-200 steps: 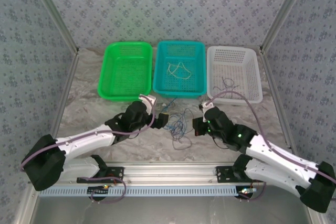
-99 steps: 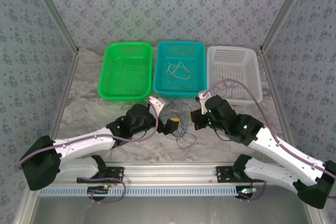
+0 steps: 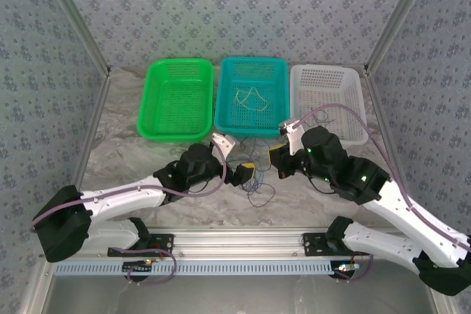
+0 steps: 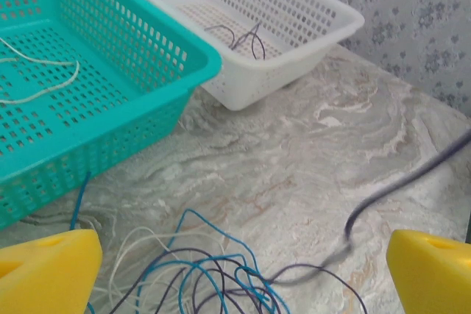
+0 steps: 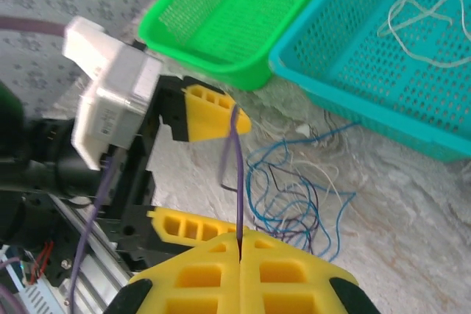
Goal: Untangle the cables
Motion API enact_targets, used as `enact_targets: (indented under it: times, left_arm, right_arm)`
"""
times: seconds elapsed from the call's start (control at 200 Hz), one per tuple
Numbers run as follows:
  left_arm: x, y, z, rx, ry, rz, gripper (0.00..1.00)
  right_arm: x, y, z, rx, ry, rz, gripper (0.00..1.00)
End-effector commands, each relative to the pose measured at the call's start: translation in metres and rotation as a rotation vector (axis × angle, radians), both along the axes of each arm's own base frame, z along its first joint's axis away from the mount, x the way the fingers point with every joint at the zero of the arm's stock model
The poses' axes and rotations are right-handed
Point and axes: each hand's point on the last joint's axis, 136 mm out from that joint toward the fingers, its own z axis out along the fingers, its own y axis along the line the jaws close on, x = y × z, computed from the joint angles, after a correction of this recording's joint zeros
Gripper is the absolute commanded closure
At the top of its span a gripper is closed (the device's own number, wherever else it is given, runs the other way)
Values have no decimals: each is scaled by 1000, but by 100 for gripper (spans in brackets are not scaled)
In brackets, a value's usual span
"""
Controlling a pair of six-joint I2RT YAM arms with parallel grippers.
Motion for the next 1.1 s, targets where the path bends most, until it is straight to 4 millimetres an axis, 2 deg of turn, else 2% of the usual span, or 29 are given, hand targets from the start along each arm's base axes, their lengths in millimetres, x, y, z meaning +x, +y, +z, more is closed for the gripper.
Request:
enact_targets:
  times: [0.0,0.055,0.08,0.1,0.505,0.63,0.78,0.939,1.099]
  left_arm:
    - [1,0,33,-105,-75,16,0]
    - [0,-2,33,-108,-73,5,1]
    - [0,-2,33,-106,-73,5,0]
    - [-1,-3,32,-105,-72,2,1]
    - [3,-12,42,-127,-100,-2,0]
    - [3,-15,47,-149,-113,-9,1]
    - [2,-26,67,-180,-170,-29,1]
    - [3,-45,82,-192,-213,-67,1]
    - [20,-68,82,-148,-256,-12,1]
  right_arm:
    - [-9,-4,33,27,-55,40,100]
    - [-9,-4,43,34,-64,43,100]
    - [-9,-3,42,26,-60,51,100]
    - [-11,-3,57,49,-79,56,100]
    - [-19,-12,141,117,-209,85,100]
    - [-21,-8,146,126,-205,105,100]
    - [-21,-5,147,142,-199,112,100]
    - [-27,-6,167,193,-228,127,100]
    - [-32,-1,174,228,-214,162,100]
